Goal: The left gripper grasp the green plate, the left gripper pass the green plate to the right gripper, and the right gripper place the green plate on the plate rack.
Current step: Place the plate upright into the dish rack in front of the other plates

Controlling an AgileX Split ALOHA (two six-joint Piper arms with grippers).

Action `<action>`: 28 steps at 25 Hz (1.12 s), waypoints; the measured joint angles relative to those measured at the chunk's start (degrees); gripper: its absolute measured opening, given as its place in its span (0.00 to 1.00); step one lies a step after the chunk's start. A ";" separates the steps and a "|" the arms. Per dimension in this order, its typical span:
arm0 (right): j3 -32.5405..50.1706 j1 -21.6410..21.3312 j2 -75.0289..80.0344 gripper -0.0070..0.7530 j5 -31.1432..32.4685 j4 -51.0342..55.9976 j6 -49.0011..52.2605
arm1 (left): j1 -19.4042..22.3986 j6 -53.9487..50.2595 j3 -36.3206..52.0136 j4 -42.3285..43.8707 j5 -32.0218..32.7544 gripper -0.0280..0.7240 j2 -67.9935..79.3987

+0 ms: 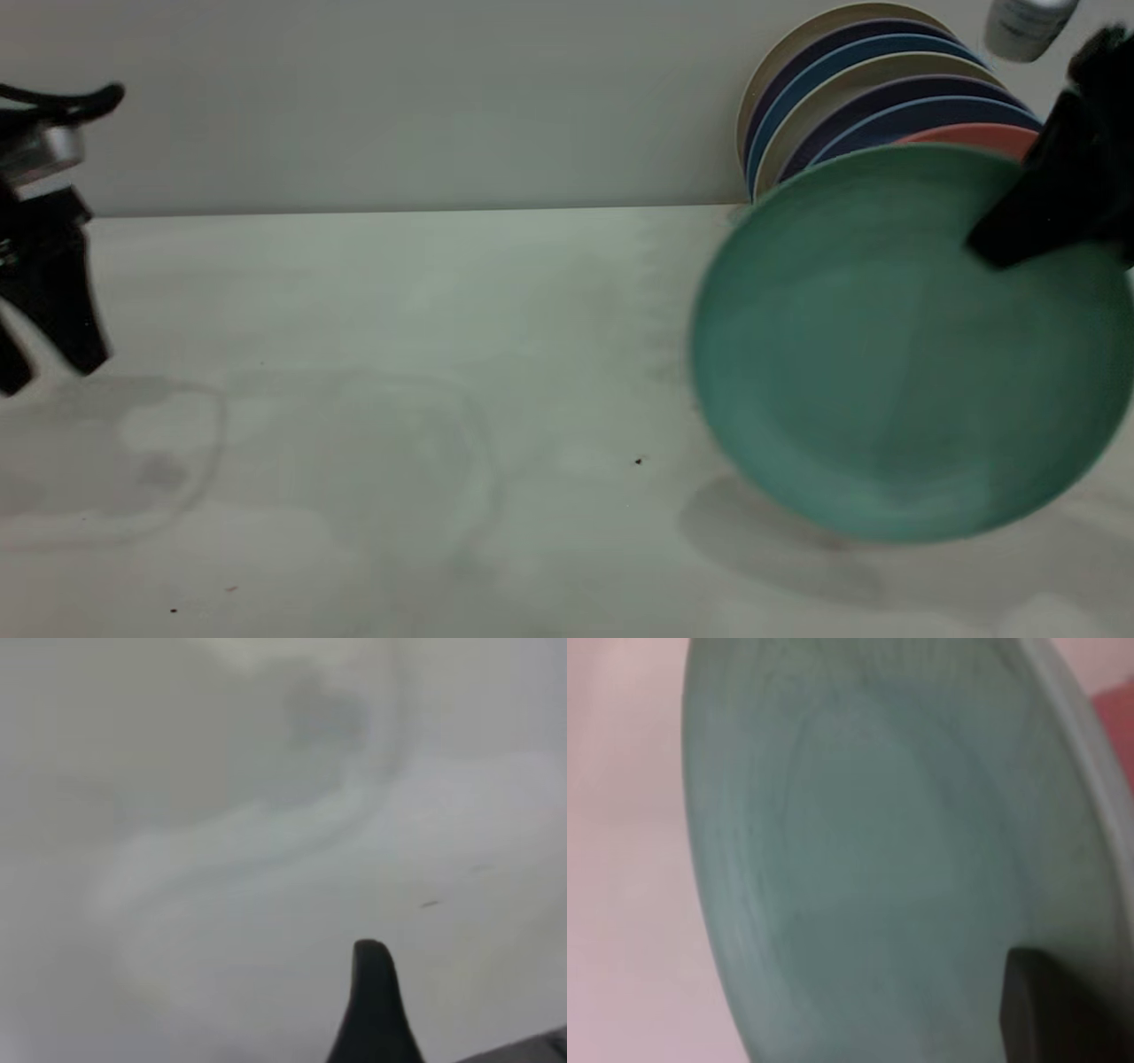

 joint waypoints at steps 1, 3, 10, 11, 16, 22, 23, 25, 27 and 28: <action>-1.96 0.00 0.00 0.10 0.55 -4.71 1.54 | -0.04 -2.19 0.00 2.30 -0.05 0.80 0.00; -5.17 0.00 0.00 0.10 1.22 -11.13 4.38 | -0.04 -5.69 0.00 6.79 -0.12 0.80 0.00; -15.89 0.00 0.00 0.10 2.31 -19.92 6.93 | -0.04 -8.58 0.00 9.37 -0.12 0.80 0.00; -16.78 0.00 0.00 0.10 2.42 -20.29 6.80 | -0.04 -8.64 0.00 9.39 -0.12 0.80 0.00; -17.86 0.00 0.64 0.10 1.49 -22.78 5.74 | -0.04 -8.78 0.00 9.41 -0.19 0.80 0.00; -17.86 0.00 4.00 0.10 -0.25 -25.14 4.50 | -0.04 -8.83 0.00 9.41 -0.46 0.80 0.00; -17.86 0.00 4.68 0.10 -0.88 -25.26 4.45 | -0.04 -8.83 0.00 9.41 -0.46 0.80 0.00; -17.86 0.00 5.80 0.10 -1.16 -25.30 4.45 | -0.06 -8.83 0.00 9.41 -0.46 0.80 0.00; -17.86 0.00 6.85 0.10 -1.11 -25.17 4.45 | -0.11 -8.83 0.00 9.41 -0.46 0.80 0.00; -17.86 0.00 7.46 0.10 -1.11 -25.03 4.39 | -0.11 -8.83 0.00 9.41 -0.46 0.80 0.00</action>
